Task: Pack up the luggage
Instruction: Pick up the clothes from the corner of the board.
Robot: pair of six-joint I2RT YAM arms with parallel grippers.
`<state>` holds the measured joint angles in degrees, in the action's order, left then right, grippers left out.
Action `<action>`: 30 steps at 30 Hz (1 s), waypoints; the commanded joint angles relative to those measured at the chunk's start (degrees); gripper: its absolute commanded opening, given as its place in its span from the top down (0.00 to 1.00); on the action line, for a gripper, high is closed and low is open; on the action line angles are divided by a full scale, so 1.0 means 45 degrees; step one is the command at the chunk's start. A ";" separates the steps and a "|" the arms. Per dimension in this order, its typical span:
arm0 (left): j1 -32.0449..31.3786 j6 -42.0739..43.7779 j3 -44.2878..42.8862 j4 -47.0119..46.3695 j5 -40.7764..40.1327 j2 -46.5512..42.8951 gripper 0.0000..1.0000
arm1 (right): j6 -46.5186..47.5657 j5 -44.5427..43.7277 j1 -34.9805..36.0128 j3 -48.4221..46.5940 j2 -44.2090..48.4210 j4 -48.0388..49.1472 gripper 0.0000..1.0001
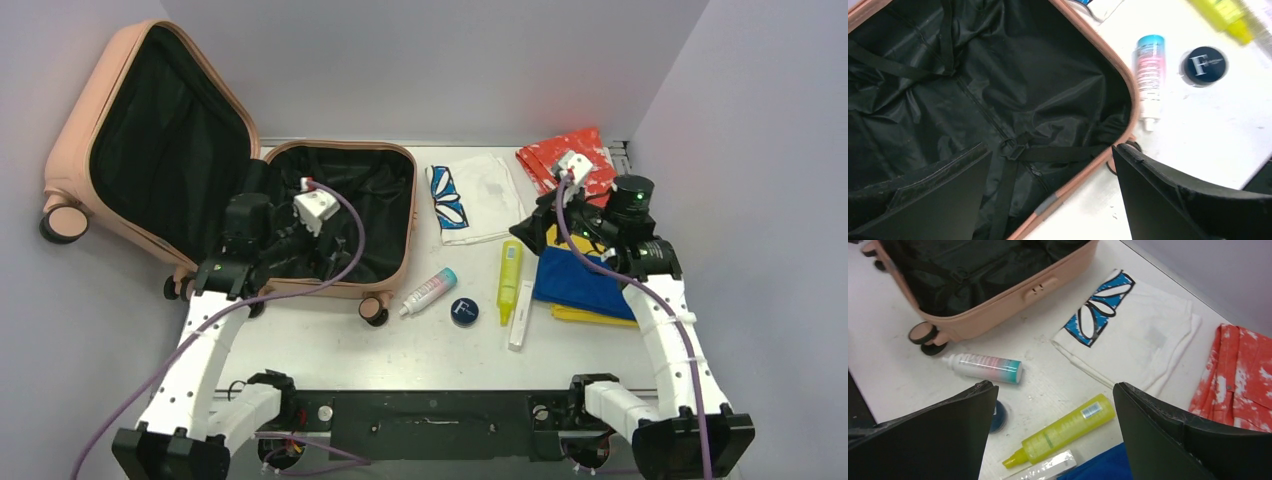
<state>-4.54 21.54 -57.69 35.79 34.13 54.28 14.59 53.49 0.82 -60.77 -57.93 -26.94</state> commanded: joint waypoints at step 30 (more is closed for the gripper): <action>-0.2859 -0.0236 0.0547 -0.3051 -0.6497 0.2237 0.04 | 0.0847 -1.5367 0.1127 -0.6633 -1.2777 0.2994 0.10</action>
<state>-17.08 21.19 -55.57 25.02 5.96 64.40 16.95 -9.32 4.78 -83.92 -110.24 -11.35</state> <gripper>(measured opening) 0.962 0.898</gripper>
